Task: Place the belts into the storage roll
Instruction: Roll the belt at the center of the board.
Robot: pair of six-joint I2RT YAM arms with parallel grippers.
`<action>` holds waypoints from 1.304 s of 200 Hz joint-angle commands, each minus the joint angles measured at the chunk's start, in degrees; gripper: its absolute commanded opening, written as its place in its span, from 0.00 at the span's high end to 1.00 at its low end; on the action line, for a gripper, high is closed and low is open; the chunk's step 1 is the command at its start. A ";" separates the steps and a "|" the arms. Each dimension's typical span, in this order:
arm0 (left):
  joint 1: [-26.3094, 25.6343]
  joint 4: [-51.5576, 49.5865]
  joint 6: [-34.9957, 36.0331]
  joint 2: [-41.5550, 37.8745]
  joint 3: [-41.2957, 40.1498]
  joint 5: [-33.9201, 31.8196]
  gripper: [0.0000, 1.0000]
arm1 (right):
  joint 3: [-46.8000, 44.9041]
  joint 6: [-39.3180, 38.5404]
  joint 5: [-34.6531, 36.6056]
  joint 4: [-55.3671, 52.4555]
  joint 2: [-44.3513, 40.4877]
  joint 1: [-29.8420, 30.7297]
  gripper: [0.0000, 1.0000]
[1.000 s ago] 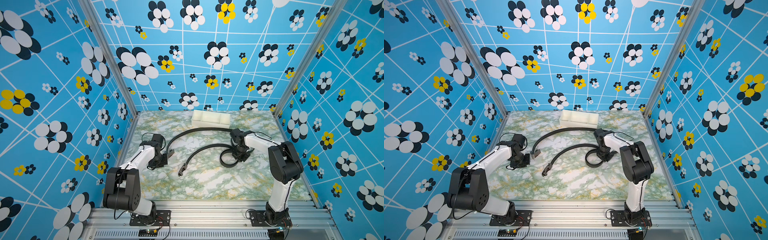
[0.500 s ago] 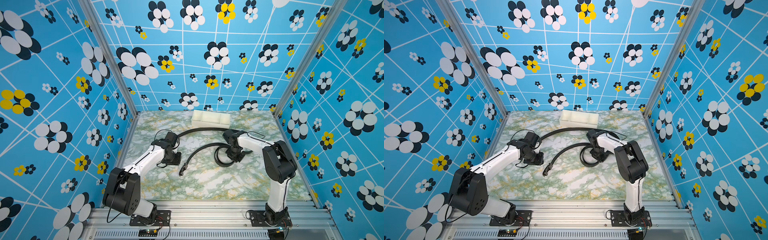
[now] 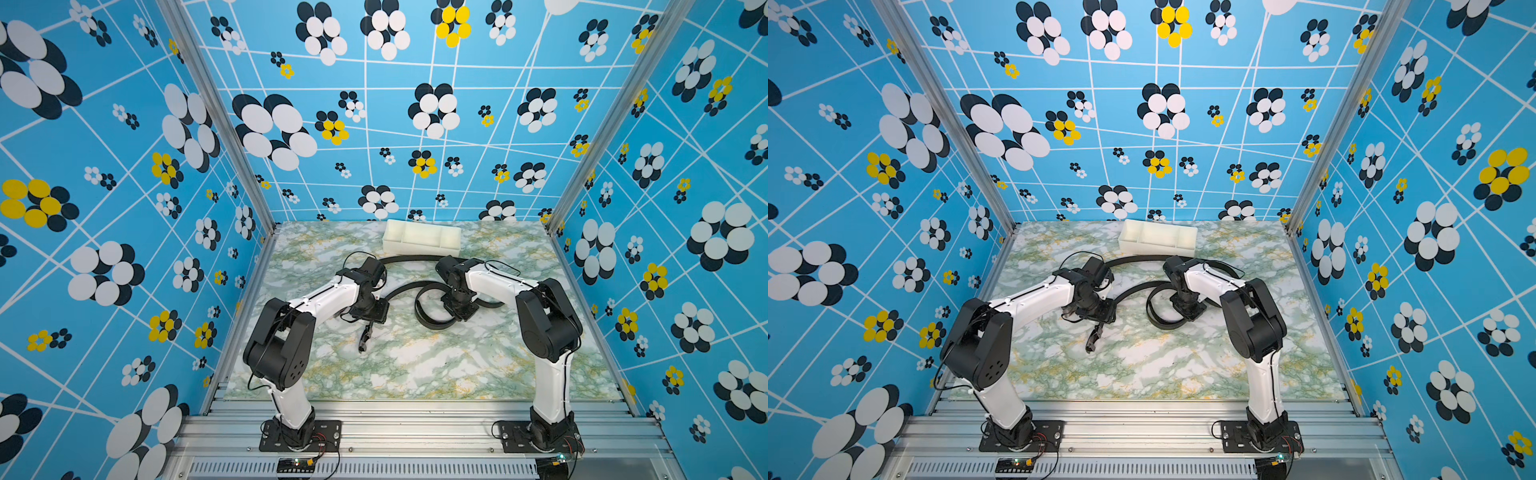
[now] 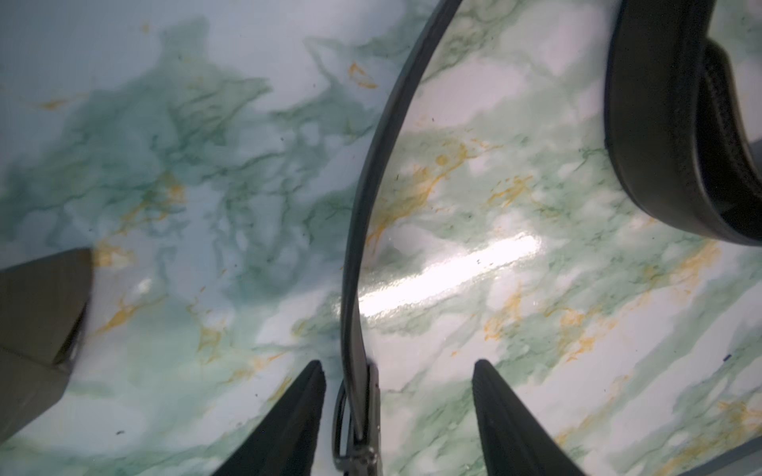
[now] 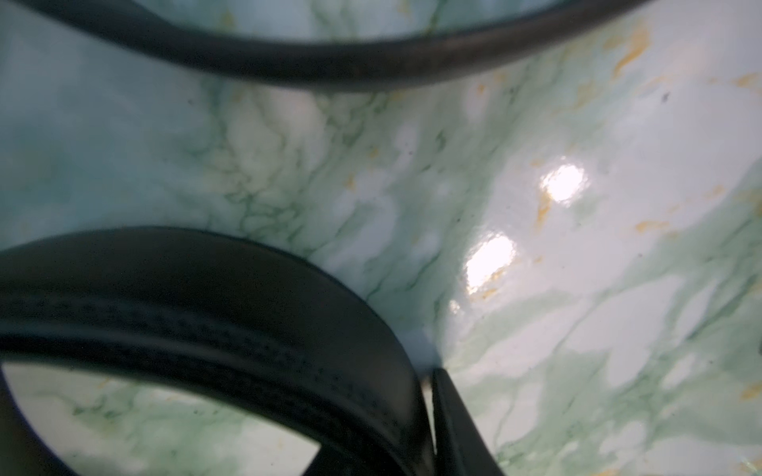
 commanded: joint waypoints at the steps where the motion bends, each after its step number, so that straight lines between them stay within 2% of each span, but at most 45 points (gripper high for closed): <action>1: 0.11 -2.23 1.53 5.00 3.98 -4.50 0.45 | -3.00 1.36 -1.45 -0.48 1.02 0.52 0.72; 6: 0.15 -2.81 1.53 6.15 4.81 -4.99 0.51 | -3.20 1.55 -1.46 -0.50 0.86 0.61 0.72; 11: 0.22 -3.54 1.41 7.24 5.43 -5.21 0.61 | -3.37 1.79 -1.31 -0.52 0.68 0.60 0.72; 25: 0.43 -5.34 1.04 9.00 6.34 -5.18 0.82 | -3.83 2.56 -1.20 -0.35 0.19 0.71 0.73; 33: 0.44 -5.60 0.57 8.93 5.70 -5.14 0.87 | -3.72 2.92 -1.11 -0.34 0.10 0.79 0.73; 52: 0.97 -5.43 -1.13 6.28 2.29 -4.52 0.92 | -3.00 3.58 -0.85 -0.43 0.14 0.80 0.73; 94: 3.18 -2.57 -13.62 -3.88 -5.98 1.68 0.93 | 0.68 2.70 -0.47 -1.89 1.86 1.37 0.73; 126: -2.42 2.17 -25.13 -7.13 -10.66 4.62 0.93 | 4.83 1.10 -0.96 -3.10 4.73 2.09 0.73; 154: -5.40 11.50 -37.01 -9.24 -16.57 5.87 0.92 | 9.28 -1.12 -1.60 -4.37 7.25 2.79 0.73; 200: -11.85 24.87 -52.16 -6.06 -19.94 3.04 0.91 | 15.03 -4.85 -3.65 -5.29 11.05 4.08 0.74; 245: -19.87 36.78 -66.57 0.72 -17.65 -2.57 0.89 | 15.00 -8.33 -5.00 -4.83 11.19 4.73 0.74; 261: -22.05 40.65 -70.55 2.79 -16.52 -4.85 0.82 | 14.39 -9.60 -5.34 -4.76 10.58 4.88 0.74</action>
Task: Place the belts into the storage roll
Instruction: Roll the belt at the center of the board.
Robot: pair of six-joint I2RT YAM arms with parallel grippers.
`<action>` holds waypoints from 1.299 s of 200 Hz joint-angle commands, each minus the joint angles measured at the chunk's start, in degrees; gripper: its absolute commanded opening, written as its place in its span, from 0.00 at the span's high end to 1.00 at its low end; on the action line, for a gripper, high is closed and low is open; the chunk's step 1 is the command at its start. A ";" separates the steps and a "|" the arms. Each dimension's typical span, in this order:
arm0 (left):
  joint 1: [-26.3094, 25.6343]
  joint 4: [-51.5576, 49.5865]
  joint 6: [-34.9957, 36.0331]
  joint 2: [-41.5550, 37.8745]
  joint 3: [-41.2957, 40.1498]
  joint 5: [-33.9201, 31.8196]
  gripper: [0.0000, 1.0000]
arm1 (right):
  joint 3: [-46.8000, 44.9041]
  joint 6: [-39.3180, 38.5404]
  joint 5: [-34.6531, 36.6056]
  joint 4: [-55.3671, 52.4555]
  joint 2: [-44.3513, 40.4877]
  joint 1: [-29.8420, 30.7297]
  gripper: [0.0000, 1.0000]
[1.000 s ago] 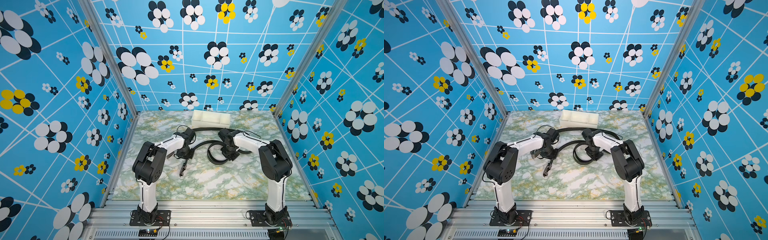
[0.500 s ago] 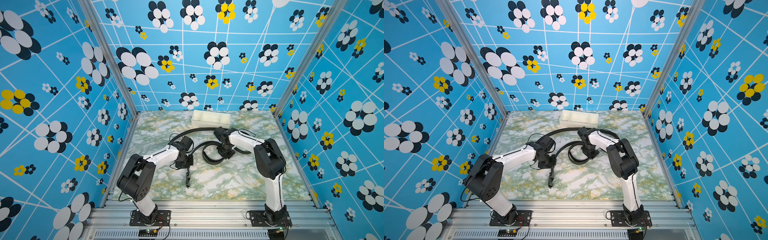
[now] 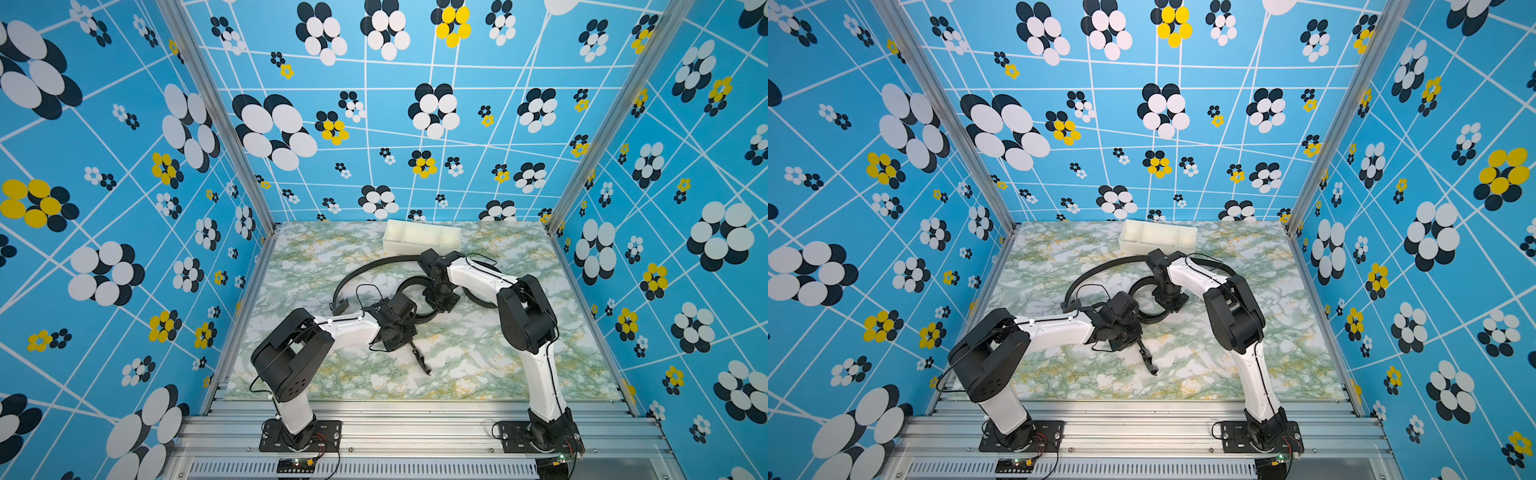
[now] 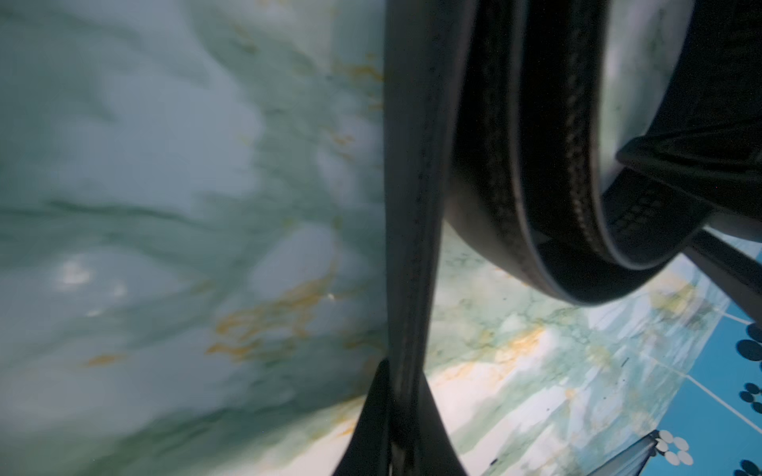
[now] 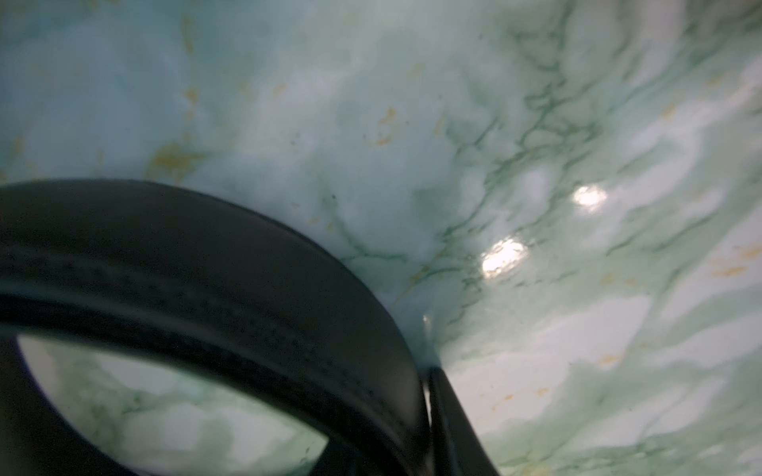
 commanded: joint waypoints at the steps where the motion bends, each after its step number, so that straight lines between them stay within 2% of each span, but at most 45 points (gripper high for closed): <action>1: -3.24 7.62 -10.09 4.53 0.82 -4.47 0.82 | -0.83 -3.01 -2.20 -1.29 1.22 0.95 0.74; 15: -4.58 9.90 -12.34 6.64 2.13 -5.20 0.77 | -2.43 -3.81 -2.53 -0.68 -0.08 0.97 0.74; 36: -6.14 9.48 -12.33 8.26 4.13 -4.16 0.54 | -4.66 -4.73 -2.64 -0.16 -1.18 1.00 0.74; 64: -6.83 3.64 -8.40 4.97 4.01 -3.43 0.35 | -8.19 -5.14 -2.46 0.86 -3.09 0.99 0.74; 79: -6.83 -0.38 -5.46 0.48 3.66 -3.20 0.30 | -9.05 -5.23 -2.43 1.37 -3.54 0.95 0.74; 122: -5.13 -19.10 8.27 -11.35 7.32 -5.14 0.28 | -9.64 -4.99 -2.53 2.19 -3.74 0.95 0.74; 142: 0.34 -26.71 15.71 -15.40 8.96 -6.83 0.26 | -9.56 -4.61 -2.55 2.49 -3.82 1.01 0.75; 154: 4.82 -27.28 19.14 -16.02 8.88 -5.62 0.26 | -9.60 -4.44 -2.55 2.63 -3.85 1.02 0.75; 169: 10.13 -25.16 21.94 -14.13 9.20 -1.14 0.27 | -9.62 -4.46 -2.39 2.67 -4.09 0.99 0.74; 190: 13.30 -24.04 25.35 -8.53 13.13 1.61 0.26 | -9.36 -4.53 -2.20 2.61 -4.00 1.00 0.74; 215: 14.10 -20.95 26.06 -1.85 16.45 4.46 0.26 | -8.85 -4.64 -2.24 2.53 -3.65 1.06 0.74; 260: 14.01 -18.12 24.76 4.60 20.06 5.95 0.25 | -8.77 -4.64 -2.44 2.65 -3.05 1.05 0.74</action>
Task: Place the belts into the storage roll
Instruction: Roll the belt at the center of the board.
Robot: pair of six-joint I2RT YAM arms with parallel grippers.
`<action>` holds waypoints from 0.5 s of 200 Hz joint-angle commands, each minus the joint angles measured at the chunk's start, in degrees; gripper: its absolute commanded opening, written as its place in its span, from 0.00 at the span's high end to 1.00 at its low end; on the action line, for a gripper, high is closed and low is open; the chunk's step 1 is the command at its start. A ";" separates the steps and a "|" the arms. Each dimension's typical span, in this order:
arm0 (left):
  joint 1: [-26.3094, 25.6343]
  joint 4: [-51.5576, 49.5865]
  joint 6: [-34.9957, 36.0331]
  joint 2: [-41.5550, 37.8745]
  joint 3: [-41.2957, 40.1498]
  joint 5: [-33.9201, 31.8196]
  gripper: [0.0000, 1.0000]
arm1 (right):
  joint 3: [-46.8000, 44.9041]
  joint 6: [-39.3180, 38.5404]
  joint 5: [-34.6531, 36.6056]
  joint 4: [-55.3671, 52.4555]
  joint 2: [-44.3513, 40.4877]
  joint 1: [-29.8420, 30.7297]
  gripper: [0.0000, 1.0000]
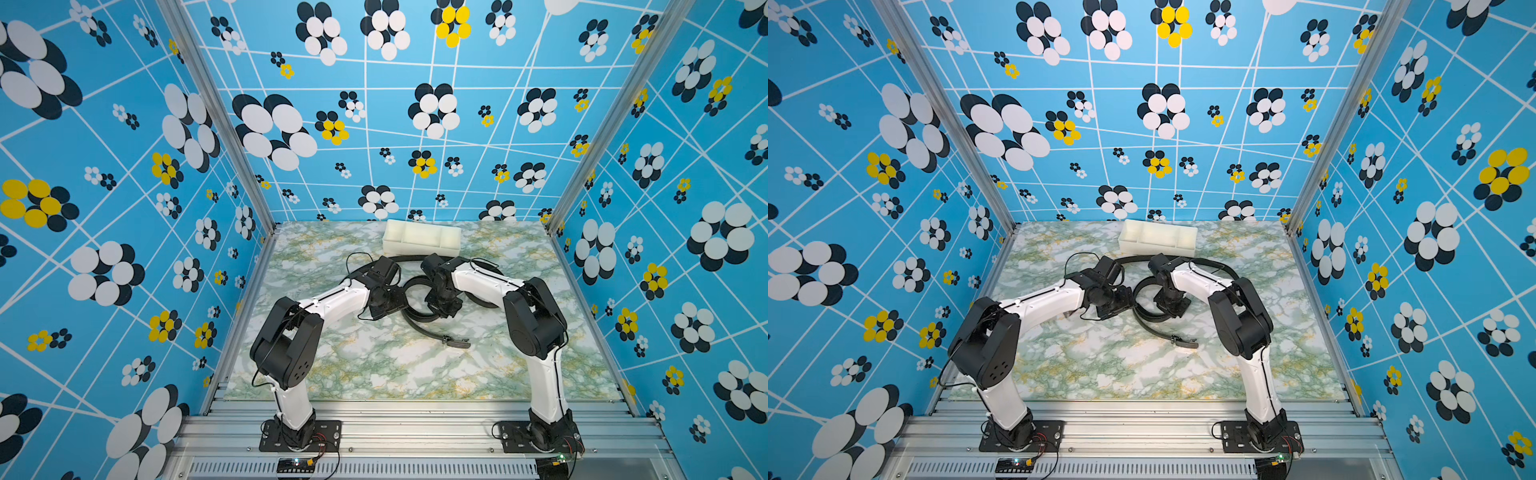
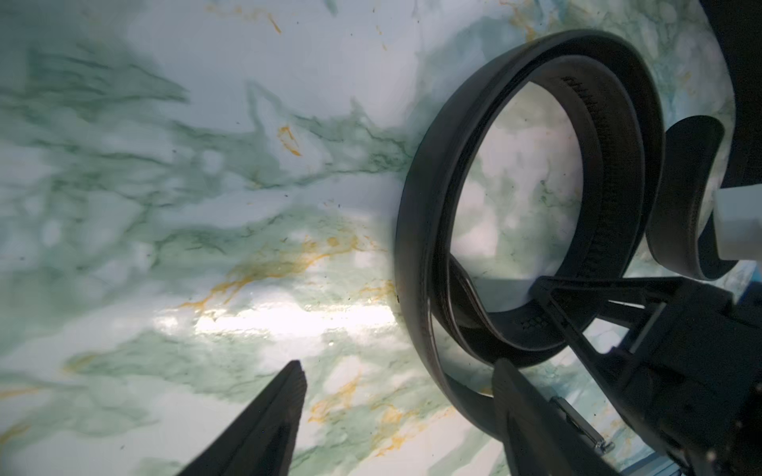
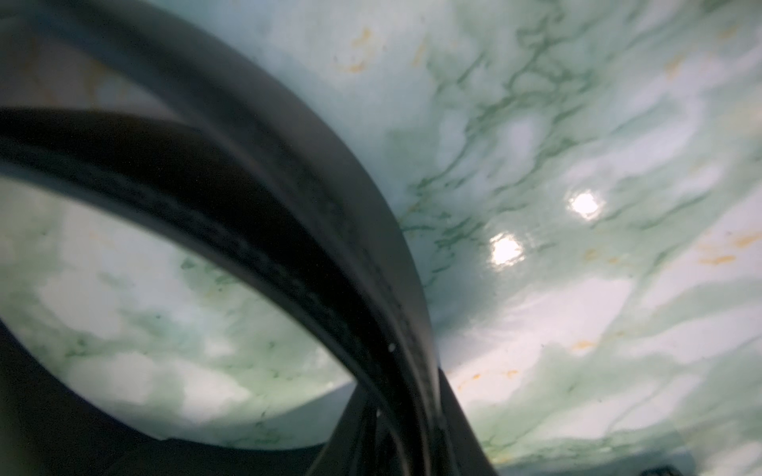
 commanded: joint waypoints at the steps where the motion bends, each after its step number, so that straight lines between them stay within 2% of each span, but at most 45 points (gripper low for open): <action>1: -0.11 1.12 1.29 2.31 3.26 1.64 0.25 | -1.16 -0.50 -0.92 -1.12 1.66 0.66 0.74; 50: 0.33 -2.68 3.25 10.48 10.13 -1.11 0.26 | -0.24 -0.60 -0.95 -1.41 2.32 0.59 0.74; 71: 0.32 -5.93 4.49 13.43 13.73 -2.57 0.30 | 0.07 -0.66 -0.93 -1.63 2.37 0.69 0.74; 84: 0.31 -7.85 5.28 14.68 15.48 -3.96 0.36 | 0.12 -0.57 -0.93 -1.63 2.41 0.65 0.74; 100: 0.36 -10.30 6.37 15.74 17.12 -5.79 0.50 | 0.16 -0.63 -1.09 -1.47 2.50 0.68 0.74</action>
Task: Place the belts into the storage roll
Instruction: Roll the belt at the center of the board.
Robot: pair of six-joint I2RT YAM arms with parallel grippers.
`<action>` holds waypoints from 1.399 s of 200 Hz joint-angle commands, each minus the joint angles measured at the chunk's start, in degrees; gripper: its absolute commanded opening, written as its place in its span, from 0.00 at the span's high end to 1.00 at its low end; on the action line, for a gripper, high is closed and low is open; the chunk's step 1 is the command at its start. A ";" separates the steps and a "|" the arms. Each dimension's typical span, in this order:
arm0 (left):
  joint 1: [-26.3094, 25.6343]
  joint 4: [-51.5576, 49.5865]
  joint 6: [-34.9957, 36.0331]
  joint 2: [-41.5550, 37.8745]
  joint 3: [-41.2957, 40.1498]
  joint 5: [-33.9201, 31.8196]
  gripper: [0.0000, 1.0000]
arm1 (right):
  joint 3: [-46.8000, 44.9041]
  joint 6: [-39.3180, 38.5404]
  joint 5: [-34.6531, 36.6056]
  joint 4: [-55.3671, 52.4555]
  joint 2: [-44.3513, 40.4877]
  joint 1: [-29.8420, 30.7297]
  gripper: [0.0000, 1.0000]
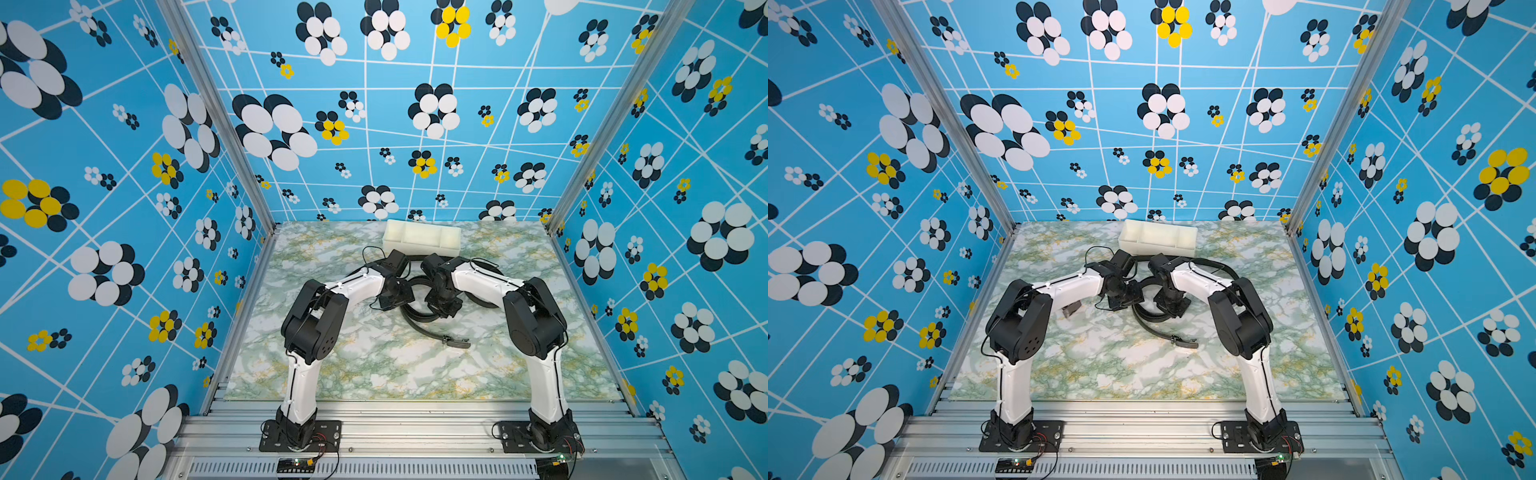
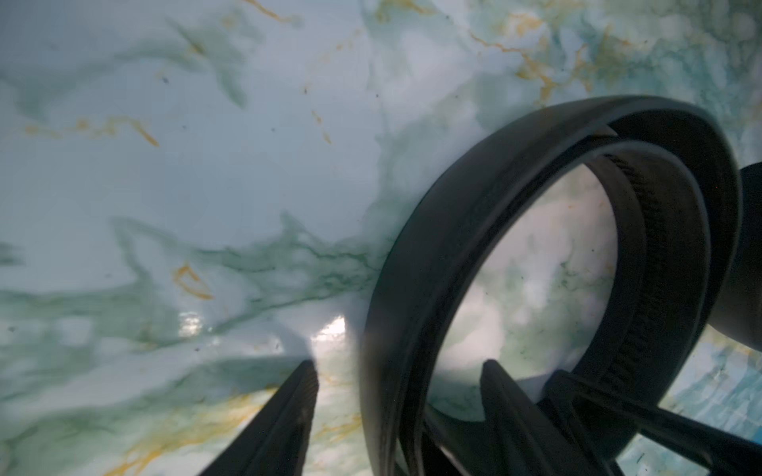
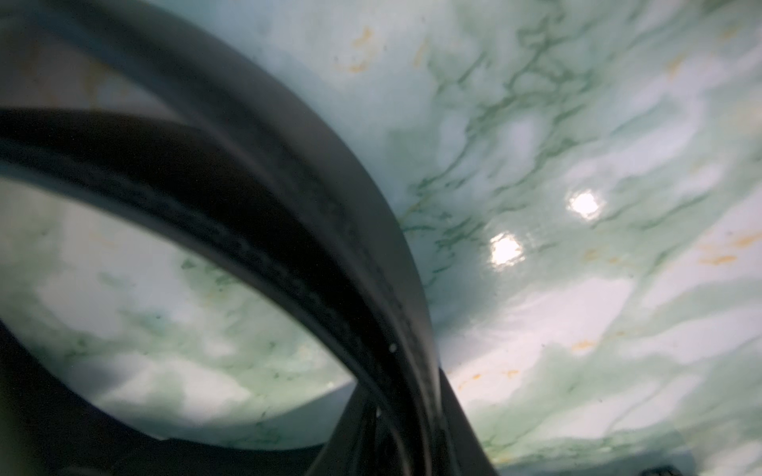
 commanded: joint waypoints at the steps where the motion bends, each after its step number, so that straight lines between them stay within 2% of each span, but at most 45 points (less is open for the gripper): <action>1: 0.39 -6.41 2.70 1.77 3.37 -3.85 0.51 | -0.06 -0.67 -1.05 -1.36 2.41 0.62 0.74; 11: 0.54 -7.19 3.37 2.35 3.89 -4.28 0.56 | -0.06 -0.61 -1.20 -1.24 2.41 0.60 0.74; 18: 0.68 -7.67 3.78 2.83 4.18 -4.32 0.65 | -0.06 -0.59 -1.24 -1.19 2.41 0.59 0.74; 26: 0.78 -8.02 4.26 3.23 4.44 -4.55 0.70 | 0.01 -0.62 -1.33 -1.14 2.41 0.61 0.74; 53: 0.83 -8.43 5.07 3.75 4.45 -5.08 0.72 | -0.05 -1.19 -1.12 -1.07 2.08 0.64 0.72; 99: 0.84 -8.86 5.77 3.85 4.69 -6.21 0.79 | -0.25 -3.98 0.78 0.83 -2.18 0.64 0.56; 120: 0.81 -9.66 6.15 4.17 5.24 -6.94 0.83 | -0.61 -5.10 1.35 0.42 -6.32 0.62 0.53; 154: 1.02 -9.67 6.48 4.47 4.83 -7.68 0.83 | -5.07 -4.28 3.19 -2.35 -16.77 0.59 0.53; 185: 1.47 -8.16 5.86 4.65 3.14 -5.83 0.80 | -13.56 2.41 0.54 -3.57 -25.82 0.72 0.52; 225: 1.55 -7.81 6.92 5.11 3.64 -4.47 0.75 | -27.69 20.47 -5.79 4.80 -34.06 2.57 0.49; 280: 2.82 -6.23 7.17 4.84 1.60 -1.33 0.70 | -24.22 30.38 -7.21 12.05 -25.98 7.50 0.49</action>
